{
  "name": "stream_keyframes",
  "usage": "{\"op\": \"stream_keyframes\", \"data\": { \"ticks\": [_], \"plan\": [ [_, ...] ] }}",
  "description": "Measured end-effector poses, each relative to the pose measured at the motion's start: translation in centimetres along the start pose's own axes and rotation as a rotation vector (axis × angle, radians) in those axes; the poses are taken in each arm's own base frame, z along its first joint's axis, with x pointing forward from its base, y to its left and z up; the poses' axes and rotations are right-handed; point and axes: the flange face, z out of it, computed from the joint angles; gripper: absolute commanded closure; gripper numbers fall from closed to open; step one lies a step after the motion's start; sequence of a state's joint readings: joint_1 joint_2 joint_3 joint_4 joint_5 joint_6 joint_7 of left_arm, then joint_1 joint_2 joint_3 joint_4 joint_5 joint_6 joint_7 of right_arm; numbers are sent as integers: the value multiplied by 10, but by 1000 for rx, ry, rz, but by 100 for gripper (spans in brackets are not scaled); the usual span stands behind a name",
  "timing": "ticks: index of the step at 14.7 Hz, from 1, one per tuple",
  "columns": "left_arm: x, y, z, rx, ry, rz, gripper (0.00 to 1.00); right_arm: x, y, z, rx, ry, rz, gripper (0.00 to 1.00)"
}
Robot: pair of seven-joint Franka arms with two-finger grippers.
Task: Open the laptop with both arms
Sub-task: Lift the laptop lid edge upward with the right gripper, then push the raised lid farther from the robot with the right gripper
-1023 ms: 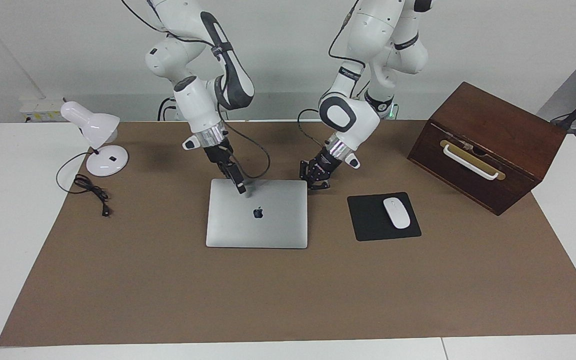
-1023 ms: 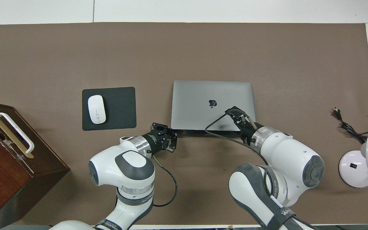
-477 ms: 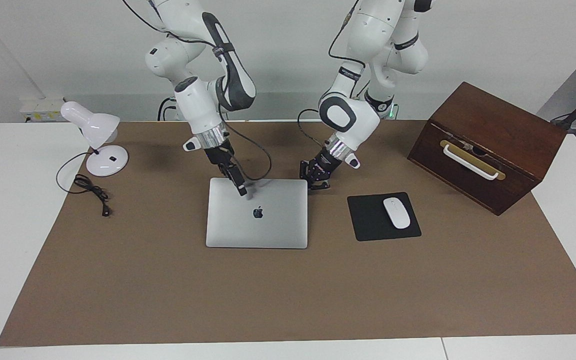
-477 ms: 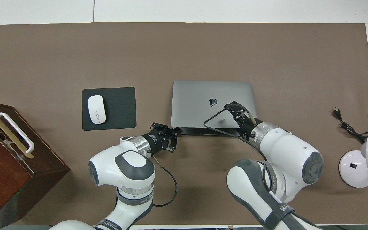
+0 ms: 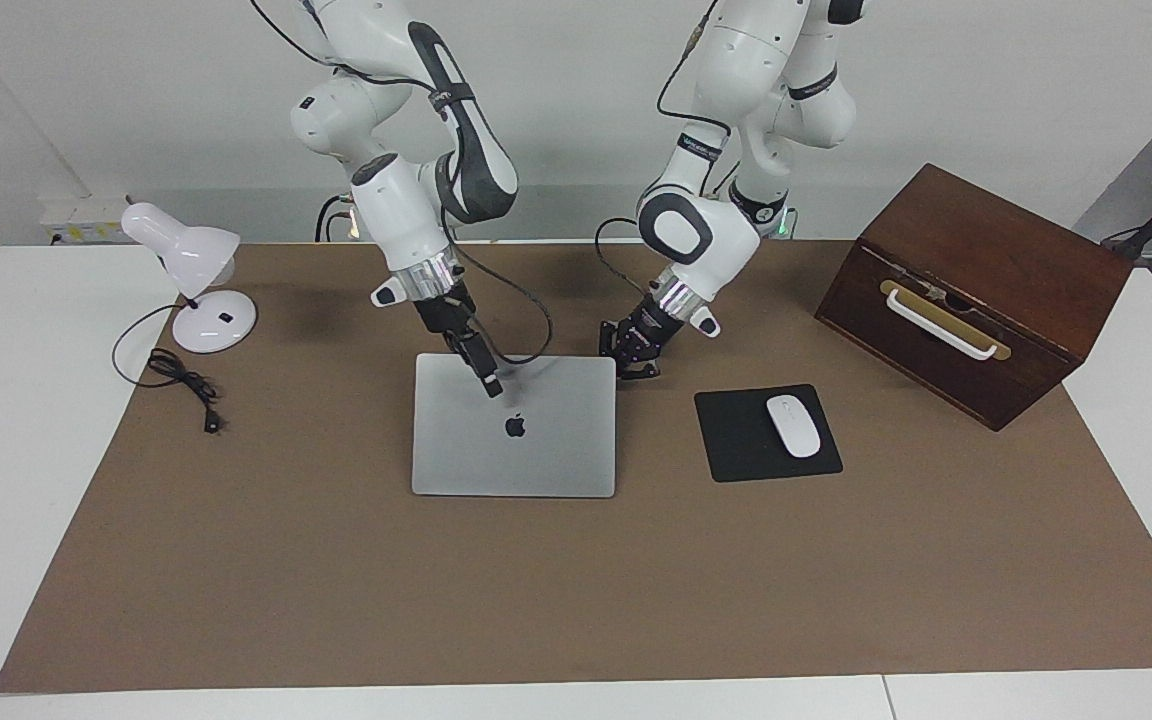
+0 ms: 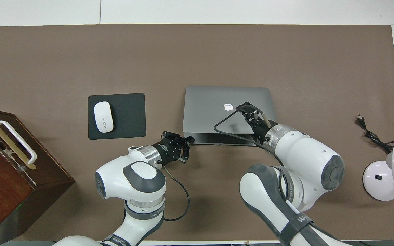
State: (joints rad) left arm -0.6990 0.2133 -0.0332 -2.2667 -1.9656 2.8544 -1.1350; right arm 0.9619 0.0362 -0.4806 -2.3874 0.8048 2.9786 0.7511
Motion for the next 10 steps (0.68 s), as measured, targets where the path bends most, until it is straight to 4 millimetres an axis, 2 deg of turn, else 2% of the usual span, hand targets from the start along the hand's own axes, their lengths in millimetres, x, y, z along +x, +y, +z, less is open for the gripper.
{"op": "stream_keyframes", "data": {
  "ticks": [5,10],
  "plan": [
    [0,0,0,0,0,1,100,0,-29,-2,17,-28,-7,0],
    [0,0,0,0,0,1,100,21,-66,-8,25,-56,6,0]
  ]
}}
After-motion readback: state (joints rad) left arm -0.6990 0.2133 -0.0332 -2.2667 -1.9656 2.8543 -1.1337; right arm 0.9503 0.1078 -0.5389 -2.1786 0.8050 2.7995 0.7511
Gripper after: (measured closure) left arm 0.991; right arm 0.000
